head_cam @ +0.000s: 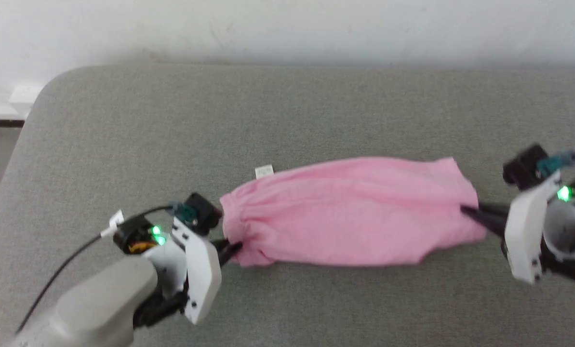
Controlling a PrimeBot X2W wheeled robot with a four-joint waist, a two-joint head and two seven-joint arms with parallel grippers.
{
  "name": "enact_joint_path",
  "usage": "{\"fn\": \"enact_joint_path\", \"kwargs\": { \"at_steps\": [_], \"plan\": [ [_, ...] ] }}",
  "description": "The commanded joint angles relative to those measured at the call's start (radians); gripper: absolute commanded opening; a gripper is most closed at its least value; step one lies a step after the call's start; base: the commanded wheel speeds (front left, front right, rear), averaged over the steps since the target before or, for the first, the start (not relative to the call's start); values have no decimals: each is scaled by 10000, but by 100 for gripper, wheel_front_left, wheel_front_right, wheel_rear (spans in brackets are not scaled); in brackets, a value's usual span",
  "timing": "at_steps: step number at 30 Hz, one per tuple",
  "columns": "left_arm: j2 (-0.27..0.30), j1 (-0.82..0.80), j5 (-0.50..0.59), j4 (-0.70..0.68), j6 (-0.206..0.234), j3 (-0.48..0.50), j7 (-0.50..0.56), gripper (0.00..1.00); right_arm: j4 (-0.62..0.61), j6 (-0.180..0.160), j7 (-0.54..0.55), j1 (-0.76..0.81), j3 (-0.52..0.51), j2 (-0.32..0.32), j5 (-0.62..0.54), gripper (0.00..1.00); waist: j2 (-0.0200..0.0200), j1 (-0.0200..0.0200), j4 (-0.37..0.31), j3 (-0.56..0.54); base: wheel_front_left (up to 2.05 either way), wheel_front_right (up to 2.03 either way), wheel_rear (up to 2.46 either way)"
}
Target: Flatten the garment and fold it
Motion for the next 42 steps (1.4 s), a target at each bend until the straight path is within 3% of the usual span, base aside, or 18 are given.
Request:
{"fn": "enact_joint_path", "kwargs": {
  "at_steps": [1,5,11,12,13,16,21,26,29,33,36,39,42],
  "plan": [
    [92,375,-128,-231,176,-43,-107,0,-224,-9,-69,479,20,-228,29,0,-1,1,-206,-334,0,0,0],
    [205,1337,-229,-959,693,-230,-377,0,-814,-9,-197,2032,21,-986,184,0,-1,1,-350,-396,0,0,0],
    [26,1850,40,-782,1160,-556,-405,0,-554,-9,-120,3134,-114,-864,60,1,-1,1,-503,-284,0,0,0],
    [-24,1887,71,-714,1241,-568,-433,23,-463,-9,-154,3180,-218,-772,-9,75,-1,1,-512,-297,0,0,0],
    [-60,1900,143,-680,1351,-524,-603,100,-391,-9,-203,3189,-351,-689,-90,100,-1,1,-527,-351,0,0,0],
    [-24,1986,274,-798,1621,-309,-1226,100,-448,-9,-234,3149,-779,-653,-313,100,-1,1,-543,-592,0,0,0],
    [327,2219,634,-1574,2576,309,-2601,100,-1098,-9,64,2944,-1650,-1231,-709,100,-1,1,-479,-996,0,0,0],
    [554,2474,1178,-2346,4188,1369,-4369,100,-1539,-9,980,2846,-2571,-1784,-910,100,-1,1,-366,-1058,0,0,0],
    [524,2718,1709,-2570,5143,2172,-4745,100,-1475,-9,1797,2915,-2994,-1818,-865,100,-1,1,-295,-997,0,0,0],
    [-39,3283,2786,-3247,6143,3888,-4790,100,-1136,-9,2563,3116,-3486,-1500,-866,100,-1,1,-115,-753,0,0,0],
    [-735,3999,3832,-3802,6648,5237,-4793,100,-761,-9,2848,3342,-3795,-1083,-1027,100,-1,1,26,-563,0,0,0],
    [-1376,4810,4815,-4233,6775,6274,-4794,100,-376,-9,3070,3596,-4069,-638,-1152,100,-1,1,132,-405,0,0,0],
    [-1912,5531,5590,-4464,6566,7223,-4795,100,34,-9,3144,3820,-4355,-186,-1263,100,-1,1,213,-279,0,0,0]
  ]
}}
